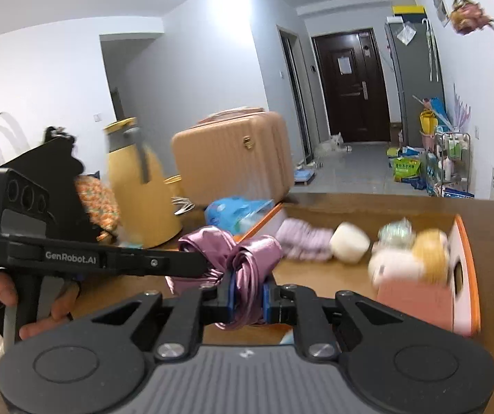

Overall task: Organize soft objects
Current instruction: 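Carry the pink satin bow over the box and lower it inside, then open both tools to release the bow and withdraw from the box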

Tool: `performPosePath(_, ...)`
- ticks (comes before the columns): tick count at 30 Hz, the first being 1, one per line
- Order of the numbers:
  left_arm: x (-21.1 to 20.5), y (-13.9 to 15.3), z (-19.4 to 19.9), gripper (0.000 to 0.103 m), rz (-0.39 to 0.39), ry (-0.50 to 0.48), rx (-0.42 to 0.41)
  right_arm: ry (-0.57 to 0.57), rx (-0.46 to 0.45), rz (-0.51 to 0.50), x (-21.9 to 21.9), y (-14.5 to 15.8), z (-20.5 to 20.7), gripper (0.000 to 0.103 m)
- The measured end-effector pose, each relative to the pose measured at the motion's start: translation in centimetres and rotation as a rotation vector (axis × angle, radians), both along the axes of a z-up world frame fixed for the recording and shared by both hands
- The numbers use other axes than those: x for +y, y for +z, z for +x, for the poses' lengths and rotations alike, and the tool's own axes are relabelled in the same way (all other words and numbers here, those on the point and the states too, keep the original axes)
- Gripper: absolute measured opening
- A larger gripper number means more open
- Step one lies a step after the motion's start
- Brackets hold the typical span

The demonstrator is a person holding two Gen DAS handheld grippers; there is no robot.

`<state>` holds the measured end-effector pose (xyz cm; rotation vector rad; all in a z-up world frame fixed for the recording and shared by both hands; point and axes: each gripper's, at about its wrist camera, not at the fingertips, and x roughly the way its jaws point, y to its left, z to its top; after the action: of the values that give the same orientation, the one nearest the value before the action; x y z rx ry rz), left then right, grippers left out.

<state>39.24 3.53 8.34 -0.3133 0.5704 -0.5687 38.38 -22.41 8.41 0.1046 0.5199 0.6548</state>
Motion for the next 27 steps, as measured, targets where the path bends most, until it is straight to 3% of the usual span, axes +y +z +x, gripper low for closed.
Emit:
performPosePath(4,0.0,-1.2,7.7,0.020,0.059,0.060,0.096,-0.010,0.143,0.002,1.3,-0.9,9.6,0.014)
performPosePath(7,-0.6,-2.9,11.9,0.020,0.158,0.108,0.147,-0.028,0.253,0.001,2.6,-3.1,15.1,0.014)
performPosePath(10,-1.1,-4.6,14.3,0.022,0.260,0.149,0.180,-0.037,0.352,-0.007,3.9,-5.9,18.5,0.015)
performPosePath(13,-1.8,-6.1,15.5,0.025,0.333,0.145,0.193,-0.081,0.423,-0.058,4.8,-8.1,20.2,0.024)
performPosePath(16,-2.1,-6.2,15.3,0.035,0.356,0.120,0.164,-0.106,0.420,-0.125,5.7,-8.9,20.6,0.032)
performPosePath(21,-2.1,-5.9,15.1,0.039,0.368,0.140,0.165,-0.114,0.389,-0.177,6.3,-8.3,20.3,0.042)
performPosePath(23,-1.9,-5.2,14.6,0.045,0.370,0.144,0.158,-0.112,0.369,-0.175,6.1,-7.4,20.0,0.046)
performPosePath(24,-2.0,-4.8,14.4,0.046,0.371,0.144,0.152,-0.113,0.356,-0.172,5.9,-6.8,19.8,0.053)
performPosePath(27,-1.6,-3.0,13.3,0.047,0.382,0.148,0.130,-0.130,0.322,-0.166,4.5,-4.3,18.9,0.059)
